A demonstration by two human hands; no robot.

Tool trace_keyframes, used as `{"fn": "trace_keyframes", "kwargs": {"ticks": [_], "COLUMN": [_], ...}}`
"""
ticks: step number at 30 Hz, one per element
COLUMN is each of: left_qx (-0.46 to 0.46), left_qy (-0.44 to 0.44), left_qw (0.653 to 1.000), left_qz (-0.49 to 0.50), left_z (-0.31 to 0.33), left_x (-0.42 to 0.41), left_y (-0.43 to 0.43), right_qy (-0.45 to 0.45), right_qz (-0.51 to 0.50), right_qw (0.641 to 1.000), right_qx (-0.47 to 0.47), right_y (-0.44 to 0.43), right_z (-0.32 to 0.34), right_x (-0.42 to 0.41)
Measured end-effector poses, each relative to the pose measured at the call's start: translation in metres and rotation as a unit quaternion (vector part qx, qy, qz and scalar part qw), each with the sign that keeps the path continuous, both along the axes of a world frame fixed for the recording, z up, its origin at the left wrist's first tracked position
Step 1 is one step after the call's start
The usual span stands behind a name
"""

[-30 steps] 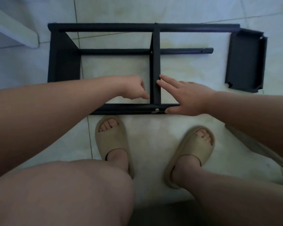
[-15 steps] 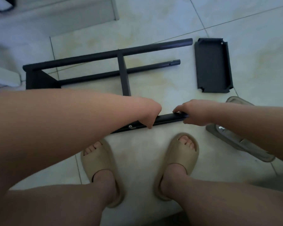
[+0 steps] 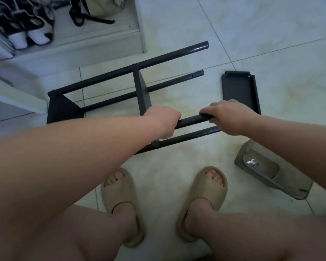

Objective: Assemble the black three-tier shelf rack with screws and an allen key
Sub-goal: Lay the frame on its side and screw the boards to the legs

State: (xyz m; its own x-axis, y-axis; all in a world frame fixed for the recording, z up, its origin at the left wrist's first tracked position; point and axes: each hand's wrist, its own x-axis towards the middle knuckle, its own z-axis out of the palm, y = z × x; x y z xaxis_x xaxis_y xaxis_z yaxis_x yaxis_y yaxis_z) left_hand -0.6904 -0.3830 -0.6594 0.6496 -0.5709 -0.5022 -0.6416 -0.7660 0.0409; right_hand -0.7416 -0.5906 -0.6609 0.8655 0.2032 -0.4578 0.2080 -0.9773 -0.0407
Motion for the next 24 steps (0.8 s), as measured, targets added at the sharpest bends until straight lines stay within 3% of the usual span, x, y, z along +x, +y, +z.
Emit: {"fn": "trace_keyframes", "kwargs": {"ticks": [4,8,14,17,20,24], "left_qx": [-0.040,-0.102,-0.234,-0.321,-0.406,-0.490], "left_qy": [-0.040,-0.061,-0.091,-0.097,-0.094,-0.045], "left_qw": [0.997,0.987,0.949,0.912,0.870,0.826], "left_qz": [0.051,0.109,0.191,0.235,0.263,0.276], "left_z": [0.044,0.087,0.130,0.146,0.153,0.151], "left_x": [0.010,0.016,0.013,0.014,0.011,0.007], "left_y": [0.018,0.041,0.076,0.095,0.111,0.124], "right_qy": [-0.154,-0.314,-0.420,-0.370,-0.266,-0.212], "right_qz": [-0.002,-0.036,-0.103,-0.221,-0.344,-0.388], "right_qw": [0.988,0.947,0.893,0.865,0.809,0.757], "right_qx": [0.009,0.052,0.126,0.259,0.396,0.482], "right_y": [0.015,0.037,0.065,0.074,0.084,0.095], "right_z": [0.040,0.083,0.138,0.153,0.162,0.165], "right_x": [0.009,0.014,-0.007,-0.018,-0.022,-0.018]}}
